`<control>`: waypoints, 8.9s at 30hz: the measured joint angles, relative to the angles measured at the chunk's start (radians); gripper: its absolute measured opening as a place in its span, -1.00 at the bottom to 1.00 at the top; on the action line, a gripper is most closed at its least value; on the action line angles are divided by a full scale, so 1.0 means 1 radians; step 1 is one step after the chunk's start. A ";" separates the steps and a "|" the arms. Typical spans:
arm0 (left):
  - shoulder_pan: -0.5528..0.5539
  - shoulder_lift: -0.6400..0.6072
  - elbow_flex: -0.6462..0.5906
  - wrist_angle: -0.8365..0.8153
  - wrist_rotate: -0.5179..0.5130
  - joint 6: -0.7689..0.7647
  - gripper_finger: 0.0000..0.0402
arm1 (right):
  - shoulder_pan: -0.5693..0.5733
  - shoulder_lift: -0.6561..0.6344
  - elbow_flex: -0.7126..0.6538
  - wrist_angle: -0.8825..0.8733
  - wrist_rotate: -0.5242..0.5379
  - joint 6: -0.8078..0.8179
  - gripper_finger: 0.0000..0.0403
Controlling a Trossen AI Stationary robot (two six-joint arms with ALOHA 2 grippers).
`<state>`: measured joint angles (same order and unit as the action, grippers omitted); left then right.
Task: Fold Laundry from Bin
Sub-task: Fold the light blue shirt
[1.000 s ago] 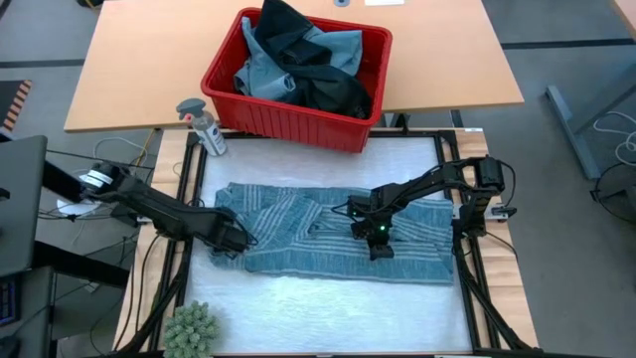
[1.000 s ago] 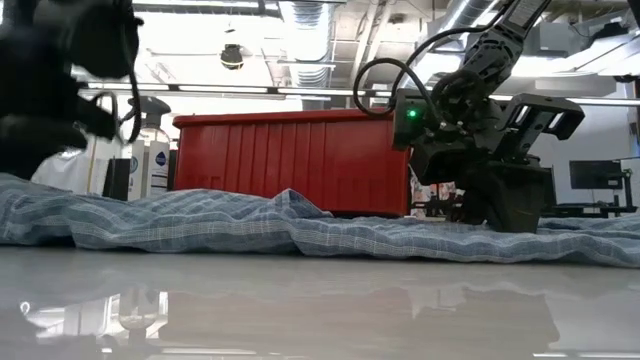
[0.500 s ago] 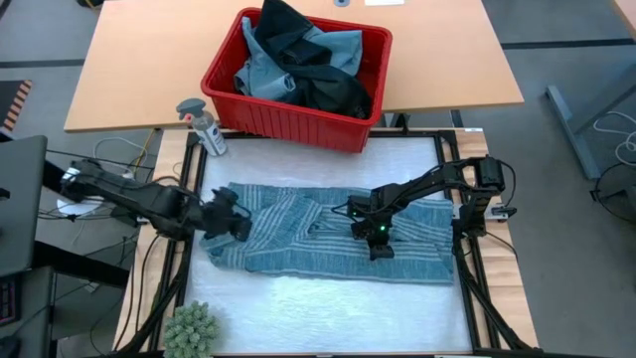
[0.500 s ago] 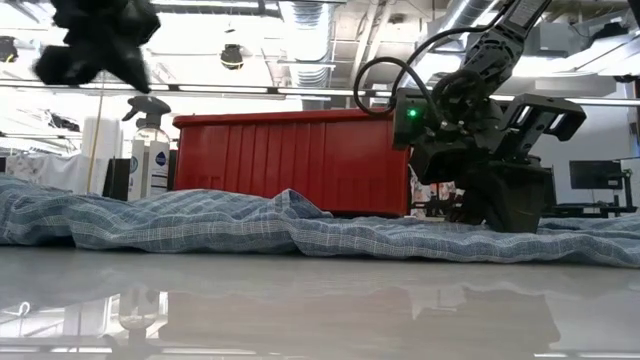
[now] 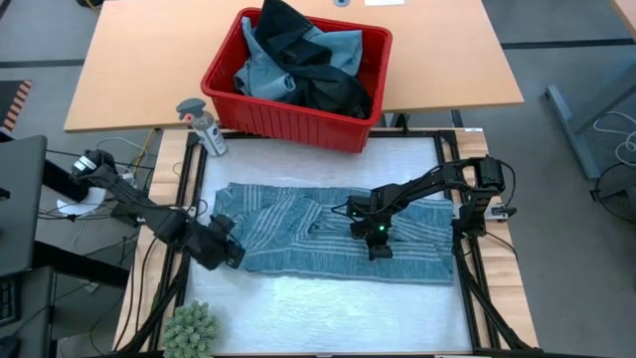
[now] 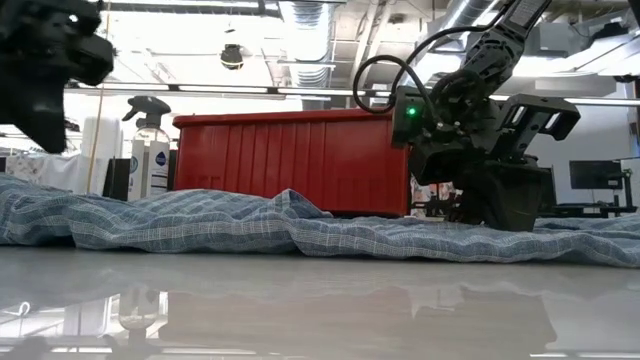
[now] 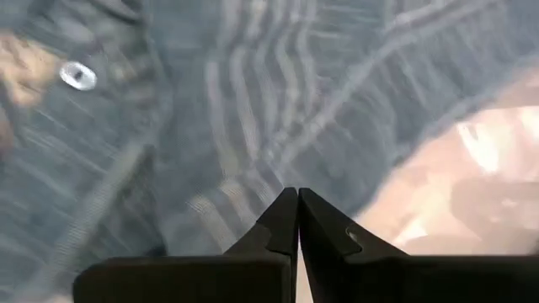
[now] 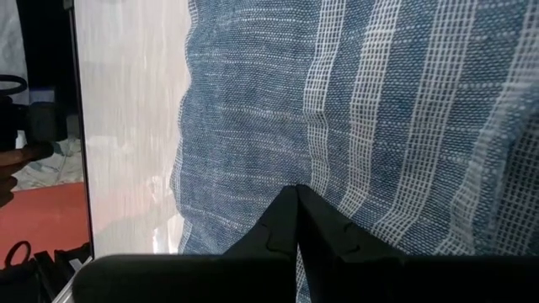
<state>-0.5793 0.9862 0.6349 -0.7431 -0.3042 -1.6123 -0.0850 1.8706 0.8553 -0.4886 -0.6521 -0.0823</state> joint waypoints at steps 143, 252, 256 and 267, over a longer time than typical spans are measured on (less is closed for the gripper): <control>-0.105 -0.150 -0.115 0.052 -0.458 -0.101 -1.00 | 0.109 0.219 0.673 0.197 0.162 0.000 -0.83; 0.765 0.222 -0.114 0.678 0.404 1.375 -0.32 | -0.087 0.411 1.007 0.020 0.319 -0.136 -0.88; 0.766 0.279 -0.114 0.693 0.394 1.385 -0.32 | -0.087 0.412 1.006 0.006 0.318 -0.140 -0.88; 0.766 0.273 -0.097 0.673 0.366 1.375 -0.33 | -0.084 0.412 1.007 -0.028 0.314 -0.186 -0.88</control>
<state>0.1864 1.2587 0.5379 -0.0706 0.0615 -0.2378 -0.1691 2.2822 1.8626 -0.5169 -0.3382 -0.2685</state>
